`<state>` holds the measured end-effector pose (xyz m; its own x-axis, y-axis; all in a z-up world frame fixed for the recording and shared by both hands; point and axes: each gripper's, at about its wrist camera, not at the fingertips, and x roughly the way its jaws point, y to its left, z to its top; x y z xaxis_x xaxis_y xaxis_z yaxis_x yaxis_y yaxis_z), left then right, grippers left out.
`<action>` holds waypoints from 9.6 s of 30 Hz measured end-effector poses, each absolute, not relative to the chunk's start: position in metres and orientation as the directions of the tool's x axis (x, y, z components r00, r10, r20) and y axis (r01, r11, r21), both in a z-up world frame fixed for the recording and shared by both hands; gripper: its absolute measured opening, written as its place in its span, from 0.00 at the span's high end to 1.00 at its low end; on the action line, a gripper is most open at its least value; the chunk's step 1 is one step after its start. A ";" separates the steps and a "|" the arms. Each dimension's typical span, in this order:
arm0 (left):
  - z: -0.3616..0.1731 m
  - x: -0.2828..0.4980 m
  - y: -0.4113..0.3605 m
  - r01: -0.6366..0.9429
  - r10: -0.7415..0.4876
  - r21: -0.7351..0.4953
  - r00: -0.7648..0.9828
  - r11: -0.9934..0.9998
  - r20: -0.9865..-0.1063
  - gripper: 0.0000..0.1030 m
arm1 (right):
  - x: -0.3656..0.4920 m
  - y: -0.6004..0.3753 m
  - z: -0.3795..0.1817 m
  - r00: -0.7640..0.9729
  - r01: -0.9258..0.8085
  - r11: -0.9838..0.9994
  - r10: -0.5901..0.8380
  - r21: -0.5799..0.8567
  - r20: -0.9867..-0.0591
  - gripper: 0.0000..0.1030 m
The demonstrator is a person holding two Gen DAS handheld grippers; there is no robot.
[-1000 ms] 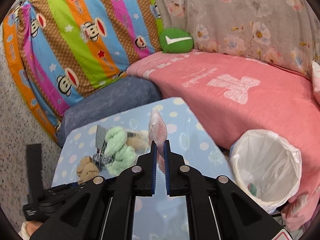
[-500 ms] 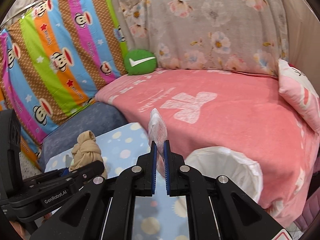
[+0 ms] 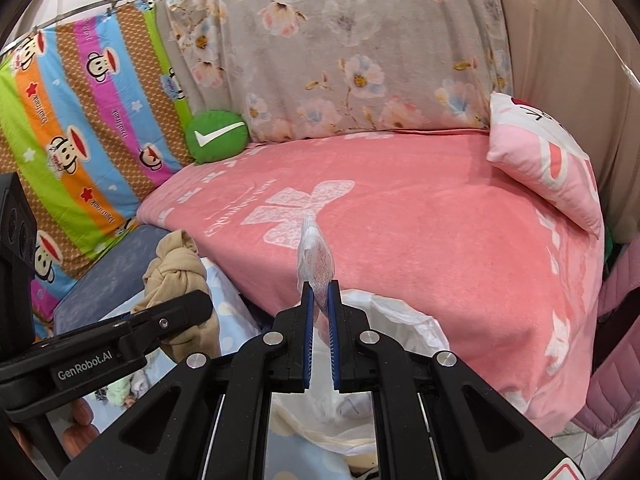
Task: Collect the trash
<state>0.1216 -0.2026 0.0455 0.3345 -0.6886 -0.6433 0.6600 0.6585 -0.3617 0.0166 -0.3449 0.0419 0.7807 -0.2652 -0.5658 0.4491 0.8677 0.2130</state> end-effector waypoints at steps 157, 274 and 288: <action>0.077 0.132 -0.195 0.652 -0.684 -0.343 0.382 0.676 -0.621 0.54 | 0.043 -0.351 0.078 0.815 0.393 0.901 -0.249 0.183 -0.524 0.85; -0.109 0.202 0.052 0.145 -0.259 -0.216 0.450 0.966 -0.855 0.74 | 0.115 -0.157 -0.070 0.711 0.173 0.926 0.117 0.334 -0.693 0.89; 0.006 0.158 0.031 0.252 -0.350 -0.246 0.595 0.936 -0.723 0.74 | 0.086 -0.182 0.010 0.836 0.153 0.923 0.068 0.352 -0.544 0.89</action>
<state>0.1577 0.0306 0.0061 0.5951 -0.3499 -0.7235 0.2516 0.9361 -0.2459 0.0858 -0.1820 0.0100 0.8362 0.0684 -0.5441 0.1533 0.9235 0.3517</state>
